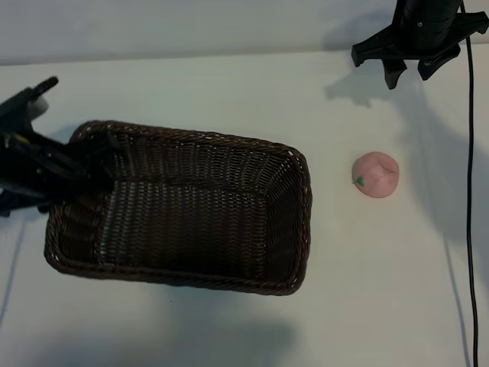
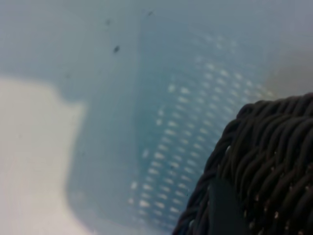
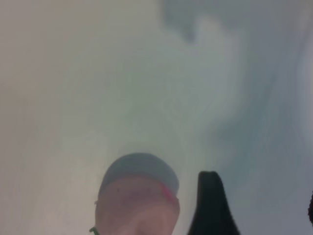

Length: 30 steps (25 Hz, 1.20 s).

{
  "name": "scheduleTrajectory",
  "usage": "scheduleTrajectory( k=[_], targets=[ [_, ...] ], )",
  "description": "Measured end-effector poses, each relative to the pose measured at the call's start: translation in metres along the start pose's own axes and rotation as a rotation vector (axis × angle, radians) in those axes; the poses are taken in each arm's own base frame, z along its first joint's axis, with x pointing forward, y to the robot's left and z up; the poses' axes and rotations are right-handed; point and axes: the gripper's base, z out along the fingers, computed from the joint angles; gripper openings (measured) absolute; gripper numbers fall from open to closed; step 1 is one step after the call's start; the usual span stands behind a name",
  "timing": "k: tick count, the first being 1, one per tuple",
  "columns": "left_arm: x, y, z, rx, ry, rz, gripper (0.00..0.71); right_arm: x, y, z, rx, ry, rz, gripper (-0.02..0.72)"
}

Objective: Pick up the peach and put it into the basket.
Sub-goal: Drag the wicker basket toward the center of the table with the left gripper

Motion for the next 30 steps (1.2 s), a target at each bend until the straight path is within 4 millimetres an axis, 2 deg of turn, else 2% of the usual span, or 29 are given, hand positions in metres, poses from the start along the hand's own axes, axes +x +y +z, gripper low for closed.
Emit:
scheduleTrajectory(
  k=[8, 12, 22, 30],
  targets=[
    [-0.034, -0.027, -0.022, 0.071, -0.103, 0.035, 0.373, 0.0, 0.0, 0.0, 0.0, 0.0, -0.009, 0.467],
    [-0.046, -0.034, -0.018, 0.079, -0.106, 0.033, 0.373, 0.0, 0.0, 0.0, 0.0, 0.0, -0.011, 0.467],
    [-0.064, -0.038, 0.04, 0.096, -0.039, -0.067, 0.373, 0.0, 0.0, 0.0, 0.0, 0.0, -0.018, 0.465],
    [-0.063, -0.034, 0.079, 0.132, -0.005, -0.133, 0.373, 0.0, 0.0, 0.0, 0.0, 0.001, -0.023, 0.465]
  ],
)
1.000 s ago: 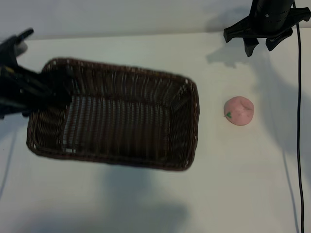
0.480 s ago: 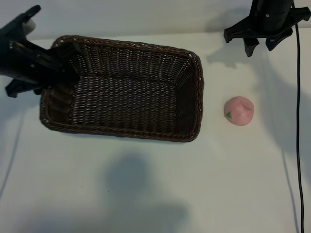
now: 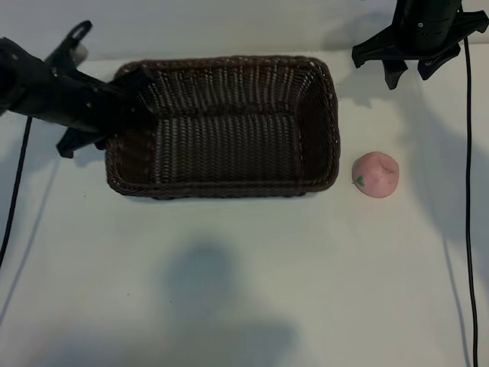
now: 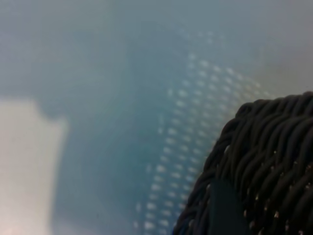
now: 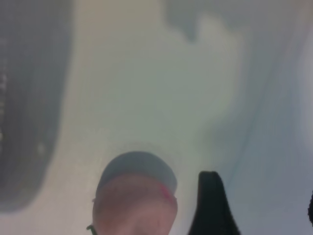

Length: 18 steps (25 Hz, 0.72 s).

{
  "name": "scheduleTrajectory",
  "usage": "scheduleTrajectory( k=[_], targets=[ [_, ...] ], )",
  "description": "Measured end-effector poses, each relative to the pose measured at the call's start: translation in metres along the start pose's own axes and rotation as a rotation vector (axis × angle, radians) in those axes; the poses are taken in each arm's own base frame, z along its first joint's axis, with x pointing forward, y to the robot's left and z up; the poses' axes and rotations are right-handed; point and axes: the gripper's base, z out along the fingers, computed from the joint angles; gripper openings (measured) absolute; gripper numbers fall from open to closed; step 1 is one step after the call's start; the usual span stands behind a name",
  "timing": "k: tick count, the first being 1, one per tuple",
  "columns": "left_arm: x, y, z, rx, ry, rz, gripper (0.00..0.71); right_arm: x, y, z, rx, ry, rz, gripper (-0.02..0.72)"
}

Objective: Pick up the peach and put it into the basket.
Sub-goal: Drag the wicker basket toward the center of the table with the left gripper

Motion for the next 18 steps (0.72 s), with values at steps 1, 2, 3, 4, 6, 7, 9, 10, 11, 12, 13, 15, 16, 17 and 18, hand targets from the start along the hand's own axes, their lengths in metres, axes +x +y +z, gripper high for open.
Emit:
scheduleTrajectory(
  k=[1, 2, 3, 4, 6, 7, 9, 10, 11, 12, 13, 15, 16, 17, 18],
  targets=[
    [0.001, 0.003, 0.005, -0.007, 0.011, 0.004, 0.373, 0.0, 0.0, 0.0, 0.0, 0.0, 0.0, 0.465],
    [0.002, 0.005, 0.01, -0.014, 0.021, 0.005, 0.373, 0.0, 0.0, 0.0, 0.0, 0.0, 0.0, 0.465],
    [0.003, 0.007, 0.014, -0.02, 0.029, 0.006, 0.373, 0.0, 0.0, 0.0, 0.0, 0.0, 0.0, 0.465],
    [0.004, 0.009, 0.017, -0.025, 0.036, -0.001, 0.373, 0.0, 0.0, 0.0, 0.0, 0.0, 0.0, 0.465],
    [0.004, 0.01, 0.02, -0.026, 0.042, -0.011, 0.373, 0.0, 0.0, 0.0, 0.0, 0.0, 0.0, 0.465],
    [0.004, 0.01, 0.02, -0.025, 0.044, -0.006, 0.373, 0.0, 0.0, 0.0, 0.0, 0.0, 0.0, 0.465],
    [0.004, 0.01, 0.02, -0.023, 0.044, -0.006, 0.373, 0.0, 0.0, 0.0, 0.0, 0.0, 0.0, 0.465],
    [0.004, 0.01, 0.02, -0.023, 0.044, -0.005, 0.373, 0.0, 0.0, 0.0, 0.0, 0.0, 0.0, 0.465],
    [0.004, 0.01, 0.02, -0.023, 0.043, -0.003, 0.373, 0.0, 0.0, 0.0, 0.0, 0.0, 0.0, 0.465],
    [0.004, 0.01, 0.02, -0.022, 0.042, -0.003, 0.373, 0.0, 0.0, 0.0, 0.0, 0.0, 0.0, 0.465],
    [0.003, 0.009, 0.02, -0.021, 0.041, -0.001, 0.373, 0.0, 0.0, 0.0, 0.0, 0.0, 0.0, 0.465],
    [0.003, 0.009, 0.02, -0.019, 0.041, 0.0, 0.373, 0.0, 0.0, 0.0, 0.0, 0.0, 0.0, 0.465],
    [0.002, 0.007, 0.019, -0.016, 0.039, 0.004, 0.373, 0.0, 0.0, 0.0, 0.0, 0.0, 0.0, 0.465],
    [0.001, 0.006, 0.019, -0.013, 0.037, 0.009, 0.373, 0.0, 0.0, 0.0, 0.0, 0.0, 0.0, 0.465],
    [-0.001, 0.004, 0.018, -0.009, 0.035, 0.015, 0.373, 0.0, 0.0, 0.0, 0.0, 0.0, 0.0, 0.465]
  ],
)
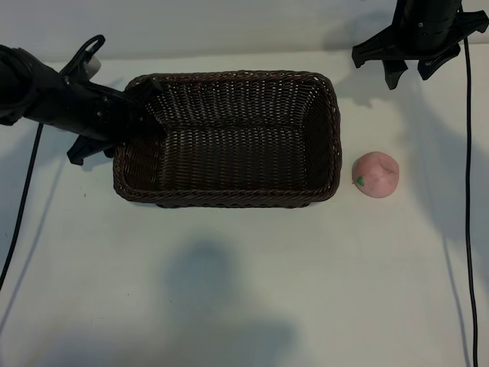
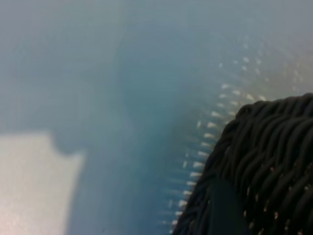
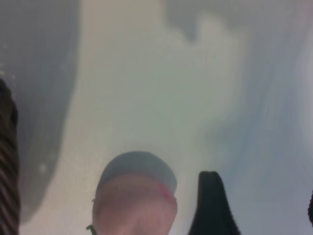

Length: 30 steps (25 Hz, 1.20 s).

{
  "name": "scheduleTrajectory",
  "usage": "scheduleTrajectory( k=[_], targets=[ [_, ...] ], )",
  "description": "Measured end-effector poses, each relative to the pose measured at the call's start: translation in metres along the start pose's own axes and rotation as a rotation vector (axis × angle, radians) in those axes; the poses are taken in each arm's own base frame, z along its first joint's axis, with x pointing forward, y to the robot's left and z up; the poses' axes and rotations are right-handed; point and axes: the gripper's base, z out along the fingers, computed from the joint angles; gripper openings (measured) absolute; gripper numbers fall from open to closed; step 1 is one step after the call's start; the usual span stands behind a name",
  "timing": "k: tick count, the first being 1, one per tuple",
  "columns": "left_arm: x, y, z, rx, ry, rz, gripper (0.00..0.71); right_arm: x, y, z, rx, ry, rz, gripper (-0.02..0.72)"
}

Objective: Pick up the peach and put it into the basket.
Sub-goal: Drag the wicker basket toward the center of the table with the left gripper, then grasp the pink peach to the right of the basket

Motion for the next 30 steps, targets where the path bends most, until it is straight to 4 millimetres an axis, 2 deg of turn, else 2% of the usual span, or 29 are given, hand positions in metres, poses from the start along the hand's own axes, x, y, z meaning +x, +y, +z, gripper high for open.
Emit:
scheduleTrajectory(
  k=[5, 12, 19, 22, 30],
  targets=[
    [-0.005, -0.007, -0.003, 0.016, -0.003, 0.026, 0.384, 0.0, 0.0, 0.0, 0.001, 0.0, -0.003, 0.464],
    [-0.005, -0.008, -0.004, 0.025, 0.014, 0.016, 0.505, 0.0, 0.0, 0.0, 0.001, 0.0, -0.003, 0.465],
    [-0.004, -0.01, -0.007, 0.028, 0.025, 0.039, 0.519, 0.0, 0.0, 0.0, 0.001, 0.0, -0.003, 0.465],
    [-0.004, -0.014, -0.019, 0.02, 0.013, 0.097, 0.52, 0.0, 0.0, 0.0, 0.001, 0.0, -0.003, 0.465],
    [-0.008, -0.026, -0.07, -0.057, -0.04, 0.264, 0.542, 0.0, 0.0, 0.0, 0.001, 0.0, -0.003, 0.465]
  ],
)
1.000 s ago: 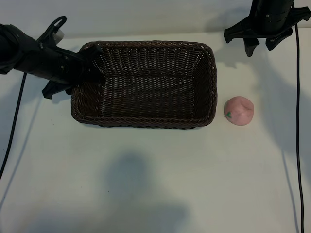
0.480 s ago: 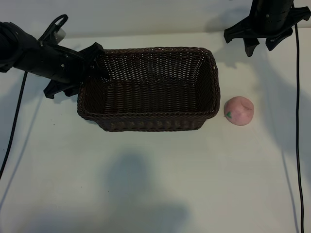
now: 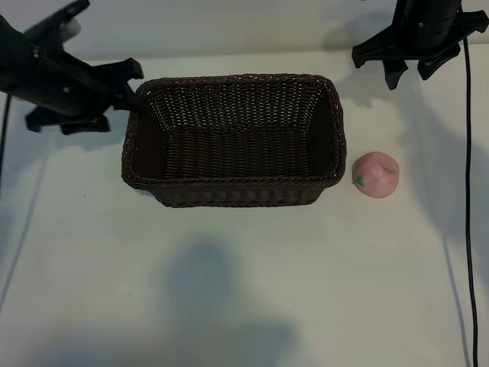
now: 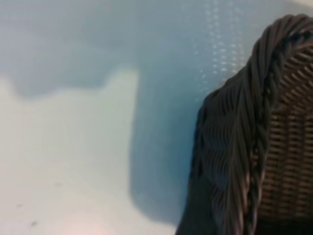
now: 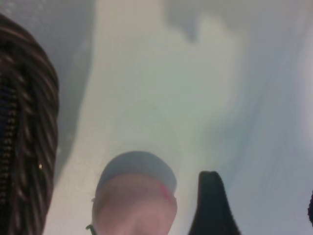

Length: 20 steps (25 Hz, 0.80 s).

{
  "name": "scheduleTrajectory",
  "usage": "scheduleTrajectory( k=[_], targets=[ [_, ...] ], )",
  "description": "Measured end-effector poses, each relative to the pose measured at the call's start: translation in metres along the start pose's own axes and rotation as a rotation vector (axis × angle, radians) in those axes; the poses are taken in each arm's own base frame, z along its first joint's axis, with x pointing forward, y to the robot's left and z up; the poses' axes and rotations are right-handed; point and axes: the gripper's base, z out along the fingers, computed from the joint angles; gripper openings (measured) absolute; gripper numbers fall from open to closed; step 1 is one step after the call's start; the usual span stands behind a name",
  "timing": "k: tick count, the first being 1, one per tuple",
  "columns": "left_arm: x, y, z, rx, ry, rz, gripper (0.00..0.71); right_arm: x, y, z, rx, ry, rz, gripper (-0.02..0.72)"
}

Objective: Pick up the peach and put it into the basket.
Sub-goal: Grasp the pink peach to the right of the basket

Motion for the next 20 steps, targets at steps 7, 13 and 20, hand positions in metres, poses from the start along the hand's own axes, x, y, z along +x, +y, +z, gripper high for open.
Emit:
scheduleTrajectory(
  k=[7, 13, 20],
  targets=[
    [-0.004, -0.005, -0.037, -0.069, 0.01, 0.098, 0.551, 0.0, 0.0, 0.0, 0.0, 0.0, 0.0, 0.465],
    [0.0, -0.005, -0.056, -0.107, 0.04, 0.143, 0.552, 0.0, 0.002, 0.0, -0.022, 0.002, 0.008, 0.465],
    [0.006, -0.004, -0.069, -0.143, 0.09, 0.171, 0.552, 0.0, 0.006, -0.001, -0.067, 0.003, 0.02, 0.465]
  ],
)
